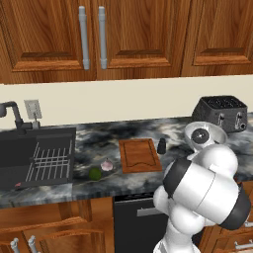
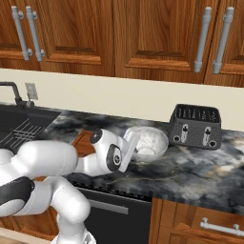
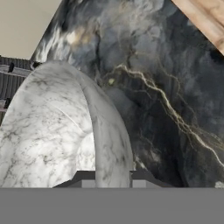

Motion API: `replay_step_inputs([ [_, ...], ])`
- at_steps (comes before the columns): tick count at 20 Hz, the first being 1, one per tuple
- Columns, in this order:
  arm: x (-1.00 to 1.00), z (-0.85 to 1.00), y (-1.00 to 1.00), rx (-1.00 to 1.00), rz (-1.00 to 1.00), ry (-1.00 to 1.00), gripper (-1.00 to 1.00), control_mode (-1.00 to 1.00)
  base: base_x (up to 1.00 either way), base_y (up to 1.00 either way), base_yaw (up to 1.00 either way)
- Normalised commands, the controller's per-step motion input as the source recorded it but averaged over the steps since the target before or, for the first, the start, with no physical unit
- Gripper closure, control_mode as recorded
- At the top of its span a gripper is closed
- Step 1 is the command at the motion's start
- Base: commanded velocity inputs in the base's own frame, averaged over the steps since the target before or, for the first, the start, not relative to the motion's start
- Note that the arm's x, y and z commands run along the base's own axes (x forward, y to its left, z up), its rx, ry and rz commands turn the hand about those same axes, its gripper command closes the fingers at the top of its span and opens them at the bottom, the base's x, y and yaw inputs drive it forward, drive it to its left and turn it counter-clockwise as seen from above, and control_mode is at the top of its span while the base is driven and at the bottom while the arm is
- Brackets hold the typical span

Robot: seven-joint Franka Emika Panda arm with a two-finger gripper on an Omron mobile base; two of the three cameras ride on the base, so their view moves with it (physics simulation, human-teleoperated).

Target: Open the cabinet. Place the bowl and condiment on the counter. Then place the lime and garlic on the cutting board.

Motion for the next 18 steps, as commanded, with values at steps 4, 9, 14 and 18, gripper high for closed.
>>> replay_step_inputs([
  [4, 0.03, -0.15, 0.00, 0.02, 0.00, 0.00, 1.00, -1.00, 0.00, 0.00, 0.00],
  [9, 0.04, -0.20, 0.00, 0.01, 0.00, 0.00, 1.00, -1.00, 0.00, 0.00, 0.00],
  [14, 0.05, -0.22, 0.00, 0.00, 0.00, 0.00, 1.00, -1.00, 0.00, 0.00, 0.00],
  [18, 0.08, -0.26, 0.01, 0.00, 0.00, 0.00, 1.00, -1.00, 0.00, 0.00, 0.00],
])
